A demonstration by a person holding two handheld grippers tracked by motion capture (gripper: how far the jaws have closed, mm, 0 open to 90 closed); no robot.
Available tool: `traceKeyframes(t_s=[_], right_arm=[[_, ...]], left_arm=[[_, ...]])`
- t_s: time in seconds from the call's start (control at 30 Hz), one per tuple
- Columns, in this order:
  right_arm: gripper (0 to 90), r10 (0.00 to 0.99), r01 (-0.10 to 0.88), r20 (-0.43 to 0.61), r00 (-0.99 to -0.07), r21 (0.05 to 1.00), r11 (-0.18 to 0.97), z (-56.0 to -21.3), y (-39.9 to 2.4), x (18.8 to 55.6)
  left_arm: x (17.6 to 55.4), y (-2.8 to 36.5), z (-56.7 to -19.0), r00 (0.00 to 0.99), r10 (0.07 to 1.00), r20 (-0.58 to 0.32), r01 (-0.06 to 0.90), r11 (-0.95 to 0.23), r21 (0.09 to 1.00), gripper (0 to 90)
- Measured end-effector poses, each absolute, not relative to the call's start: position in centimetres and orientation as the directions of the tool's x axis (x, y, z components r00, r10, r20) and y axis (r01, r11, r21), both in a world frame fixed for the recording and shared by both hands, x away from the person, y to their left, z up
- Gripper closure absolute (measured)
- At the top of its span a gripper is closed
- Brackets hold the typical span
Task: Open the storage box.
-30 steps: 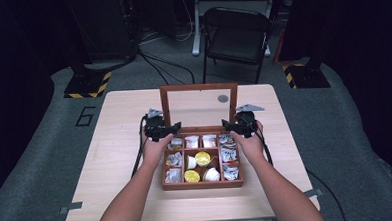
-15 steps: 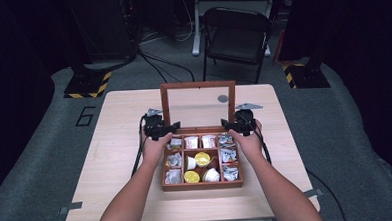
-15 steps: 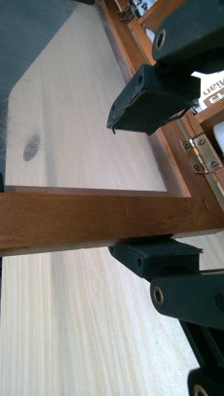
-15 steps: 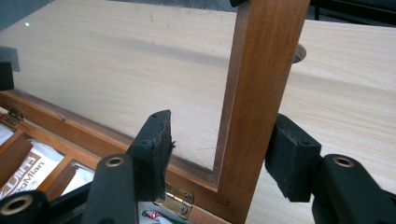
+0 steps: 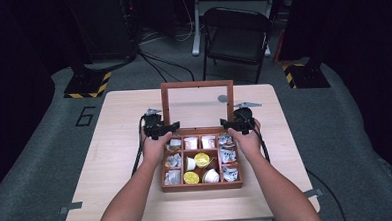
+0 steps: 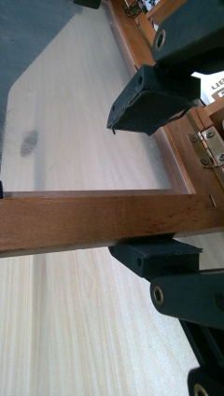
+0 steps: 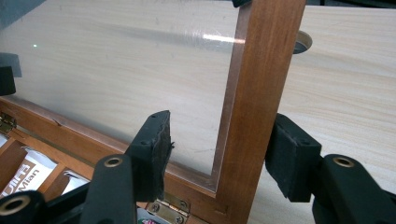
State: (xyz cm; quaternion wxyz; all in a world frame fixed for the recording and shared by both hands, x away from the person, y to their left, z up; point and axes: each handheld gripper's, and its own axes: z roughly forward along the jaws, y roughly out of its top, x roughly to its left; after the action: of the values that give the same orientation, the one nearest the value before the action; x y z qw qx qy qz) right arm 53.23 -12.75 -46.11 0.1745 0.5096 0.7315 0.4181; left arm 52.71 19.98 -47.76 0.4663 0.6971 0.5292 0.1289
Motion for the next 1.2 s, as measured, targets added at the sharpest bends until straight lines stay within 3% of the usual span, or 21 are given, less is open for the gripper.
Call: traceKeyframes(t_s=[0.9, 1.2], right_arm=[[42.3, 0.896, 0.654, 0.255, -0.363, 0.755, 0.050, -47.1, -12.9, 54.1], [42.1, 0.897, 0.658, 0.263, -0.355, 0.752, 0.040, -47.2, -13.0, 54.2]], left_arm=[[53.6, 20.3, -48.9, 0.349, 0.842, -0.411, 0.672, 0.081, 0.736, 37.9], [53.6, 20.3, -48.8, 0.355, 0.844, -0.403, 0.675, 0.068, 0.735, 37.4]])
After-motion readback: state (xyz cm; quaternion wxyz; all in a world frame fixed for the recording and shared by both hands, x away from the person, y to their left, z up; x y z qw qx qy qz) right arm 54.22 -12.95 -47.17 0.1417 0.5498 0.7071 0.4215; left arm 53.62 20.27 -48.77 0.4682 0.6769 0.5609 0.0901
